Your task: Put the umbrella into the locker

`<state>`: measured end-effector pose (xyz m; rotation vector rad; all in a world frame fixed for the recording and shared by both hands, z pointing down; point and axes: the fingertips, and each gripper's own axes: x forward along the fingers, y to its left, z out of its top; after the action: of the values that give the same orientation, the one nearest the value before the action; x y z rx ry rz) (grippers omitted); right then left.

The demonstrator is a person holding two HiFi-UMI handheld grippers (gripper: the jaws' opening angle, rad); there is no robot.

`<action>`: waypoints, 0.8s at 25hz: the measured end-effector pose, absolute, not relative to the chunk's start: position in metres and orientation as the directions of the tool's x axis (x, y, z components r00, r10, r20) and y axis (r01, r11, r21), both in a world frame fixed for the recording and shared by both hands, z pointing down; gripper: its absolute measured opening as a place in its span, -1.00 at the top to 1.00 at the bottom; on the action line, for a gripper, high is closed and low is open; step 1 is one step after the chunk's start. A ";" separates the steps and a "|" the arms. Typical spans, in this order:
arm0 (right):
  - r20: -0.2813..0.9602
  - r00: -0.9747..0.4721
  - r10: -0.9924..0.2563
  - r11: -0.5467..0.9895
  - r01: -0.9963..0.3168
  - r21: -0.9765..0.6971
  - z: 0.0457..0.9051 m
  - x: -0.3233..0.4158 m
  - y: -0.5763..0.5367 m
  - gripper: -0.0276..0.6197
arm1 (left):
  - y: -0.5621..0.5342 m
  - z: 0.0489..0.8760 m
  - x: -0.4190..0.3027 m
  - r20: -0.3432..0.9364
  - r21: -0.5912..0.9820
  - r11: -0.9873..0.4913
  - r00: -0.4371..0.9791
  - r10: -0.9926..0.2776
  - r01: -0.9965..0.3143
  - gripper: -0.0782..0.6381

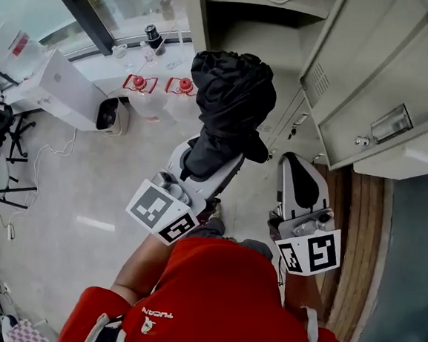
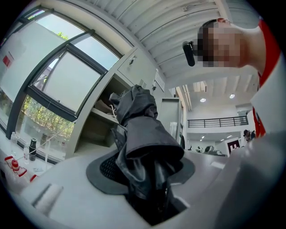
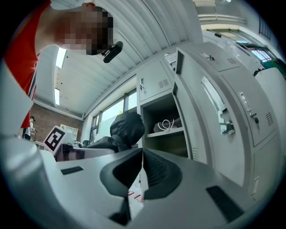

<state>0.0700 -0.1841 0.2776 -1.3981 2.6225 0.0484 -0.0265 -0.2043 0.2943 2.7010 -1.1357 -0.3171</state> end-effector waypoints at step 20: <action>-0.125 -0.421 -0.899 0.427 -0.904 -0.029 0.296 0.055 -0.311 0.91 | -0.355 0.326 -0.014 -0.029 0.298 -0.751 0.781 -0.624 -0.590 0.20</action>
<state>0.0554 -0.3111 0.2955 -1.6182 2.5490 0.0648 -0.0140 -0.3550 0.3256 2.7010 -0.9406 -0.1835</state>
